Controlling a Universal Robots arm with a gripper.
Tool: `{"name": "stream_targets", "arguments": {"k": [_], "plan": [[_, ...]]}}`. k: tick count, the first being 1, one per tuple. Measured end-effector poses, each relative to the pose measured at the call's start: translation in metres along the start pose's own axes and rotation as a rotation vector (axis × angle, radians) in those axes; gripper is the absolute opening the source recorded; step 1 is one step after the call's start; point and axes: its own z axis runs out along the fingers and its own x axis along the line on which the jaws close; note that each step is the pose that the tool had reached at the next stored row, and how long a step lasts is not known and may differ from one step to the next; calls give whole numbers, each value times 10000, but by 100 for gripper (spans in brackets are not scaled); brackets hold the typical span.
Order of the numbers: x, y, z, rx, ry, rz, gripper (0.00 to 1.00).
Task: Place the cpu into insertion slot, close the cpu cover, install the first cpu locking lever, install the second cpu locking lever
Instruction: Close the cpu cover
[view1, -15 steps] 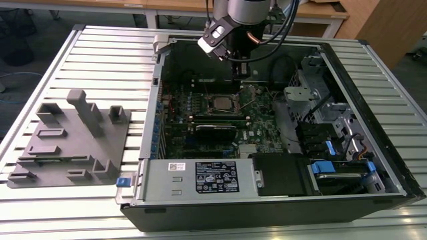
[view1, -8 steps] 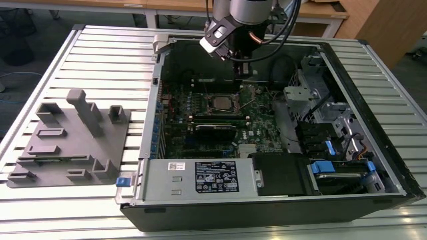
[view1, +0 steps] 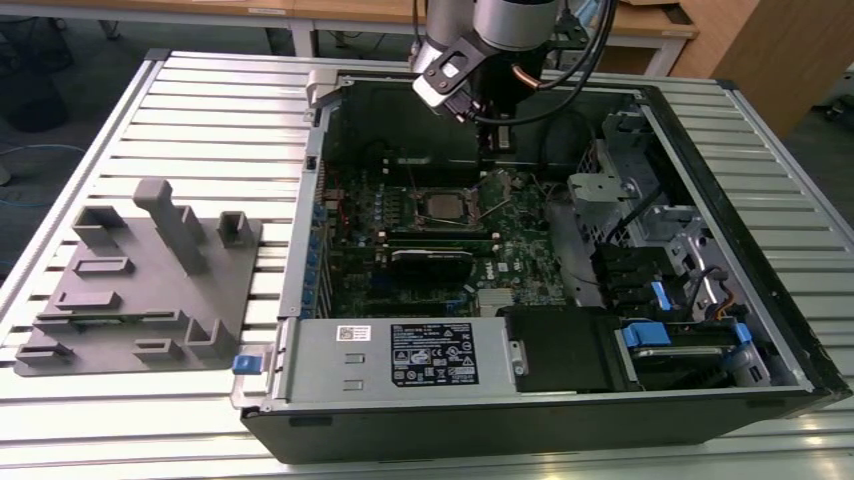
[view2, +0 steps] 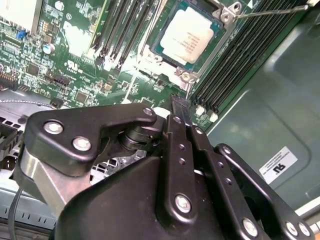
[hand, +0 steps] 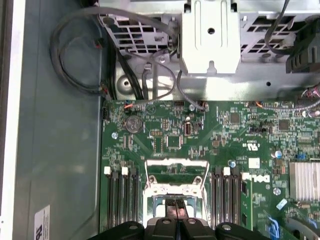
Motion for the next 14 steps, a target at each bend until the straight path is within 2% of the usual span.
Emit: {"name": "stream_targets", "arguments": {"k": [8,14], "plan": [[0,4,0,0,-1,1,10],[0,44,2,0,0,0,10]]}}
